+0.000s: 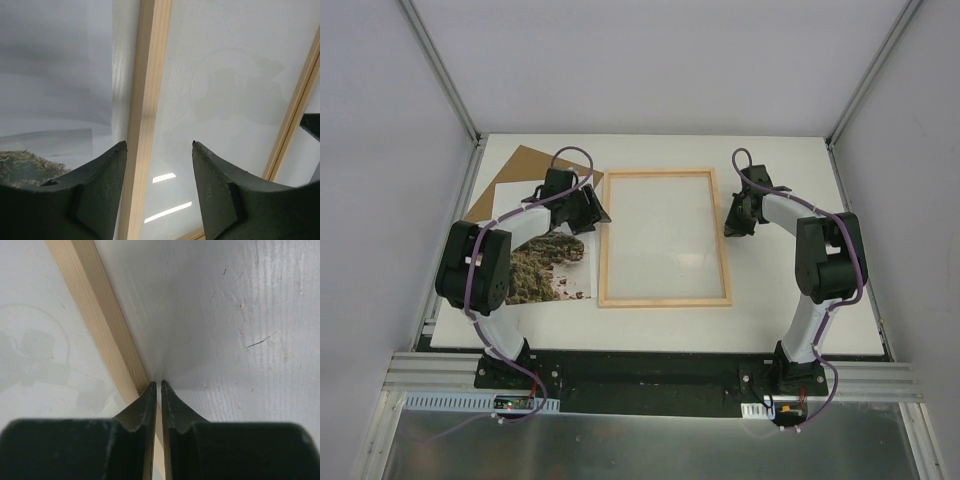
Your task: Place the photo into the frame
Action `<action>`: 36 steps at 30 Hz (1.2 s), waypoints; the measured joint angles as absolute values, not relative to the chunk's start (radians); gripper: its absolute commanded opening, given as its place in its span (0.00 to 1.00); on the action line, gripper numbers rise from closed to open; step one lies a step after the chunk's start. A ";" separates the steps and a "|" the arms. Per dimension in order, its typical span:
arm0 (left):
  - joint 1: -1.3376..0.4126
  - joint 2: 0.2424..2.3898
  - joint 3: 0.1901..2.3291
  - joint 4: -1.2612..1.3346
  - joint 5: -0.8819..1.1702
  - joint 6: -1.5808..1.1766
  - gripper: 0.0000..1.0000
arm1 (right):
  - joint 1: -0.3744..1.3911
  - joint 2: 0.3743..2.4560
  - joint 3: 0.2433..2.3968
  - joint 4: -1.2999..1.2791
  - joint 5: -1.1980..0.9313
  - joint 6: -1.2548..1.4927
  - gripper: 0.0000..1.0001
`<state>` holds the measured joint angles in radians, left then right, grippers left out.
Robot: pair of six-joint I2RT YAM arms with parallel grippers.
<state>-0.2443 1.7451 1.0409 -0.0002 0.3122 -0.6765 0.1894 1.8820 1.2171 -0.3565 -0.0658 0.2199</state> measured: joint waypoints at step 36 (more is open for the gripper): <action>-0.361 1.803 1.153 -0.153 0.083 -0.570 0.35 | 0.180 1.829 1.194 -0.360 -0.065 0.220 0.11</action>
